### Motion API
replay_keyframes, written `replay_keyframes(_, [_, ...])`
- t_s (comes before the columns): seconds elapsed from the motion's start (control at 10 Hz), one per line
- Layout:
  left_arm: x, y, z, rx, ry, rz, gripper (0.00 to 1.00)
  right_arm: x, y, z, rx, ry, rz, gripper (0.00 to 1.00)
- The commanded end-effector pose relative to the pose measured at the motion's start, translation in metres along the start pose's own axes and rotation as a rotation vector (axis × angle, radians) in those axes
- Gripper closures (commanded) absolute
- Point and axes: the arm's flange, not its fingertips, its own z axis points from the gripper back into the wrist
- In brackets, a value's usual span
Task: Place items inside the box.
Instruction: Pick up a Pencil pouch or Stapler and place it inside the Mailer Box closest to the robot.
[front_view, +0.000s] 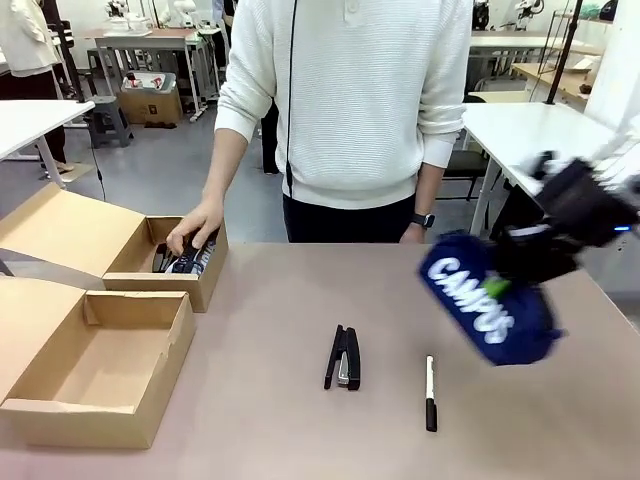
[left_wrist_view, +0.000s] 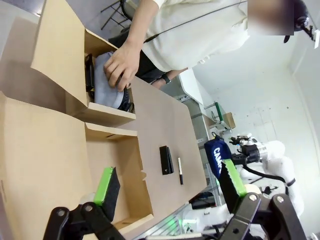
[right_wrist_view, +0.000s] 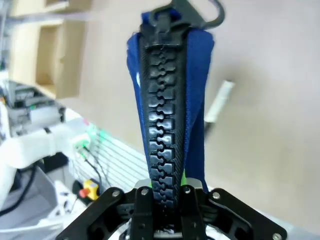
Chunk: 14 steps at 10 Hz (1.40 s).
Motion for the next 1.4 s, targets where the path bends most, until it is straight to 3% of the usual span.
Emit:
replay_keyframes(0.0, [0.000,-0.001,-0.001,-0.023,-0.016,-0.024,0.00,0.027,0.081,-0.045,0.077,0.064,-0.090,0.93])
replay_keyframes(0.1, [0.000,-0.001,-0.001,-0.023,-0.016,-0.024,0.00,0.022,0.111,-0.064,0.075,0.049,-0.134,0.93])
replay_keyframes(0.3, [0.000,-0.001,-0.001,-0.023,-0.016,-0.024,0.00,0.034,0.169,-0.106,0.066,-0.180,-0.162,0.93])
replay_keyframes(0.4, [0.000,-0.001,-0.001,-0.023,-0.016,-0.024,0.00,0.042,0.183,-0.117,0.097,-0.222,-0.139,0.93])
replay_keyframes(0.5, [0.000,-0.001,-0.001,-0.023,-0.016,-0.024,0.00,0.049,0.174,-0.119,0.121,-0.071,-0.029,0.93])
replay_keyframes(0.6, [0.000,-0.001,-0.001,-0.023,-0.016,-0.024,0.00,0.022,0.178,-0.101,0.096,-0.122,-0.138,0.93])
replay_keyframes(0.9, [0.000,-0.001,-0.001,-0.023,-0.016,-0.024,0.00,0.035,0.180,-0.114,0.101,-0.126,-0.122,0.93])
replay_keyframes(1.0, [0.000,-0.001,-0.001,-0.023,-0.016,-0.024,0.00,0.043,0.216,-0.127,0.127,-0.057,-0.100,0.93])
replay_keyframes(1.1, [0.000,-0.001,-0.001,-0.023,-0.016,-0.024,0.00,0.041,0.266,-0.144,0.092,-0.054,-0.084,0.93])
replay_keyframes(1.3, [0.000,-0.001,-0.001,-0.023,-0.016,-0.024,0.00,0.044,0.318,-0.165,0.090,-0.134,-0.121,0.93])
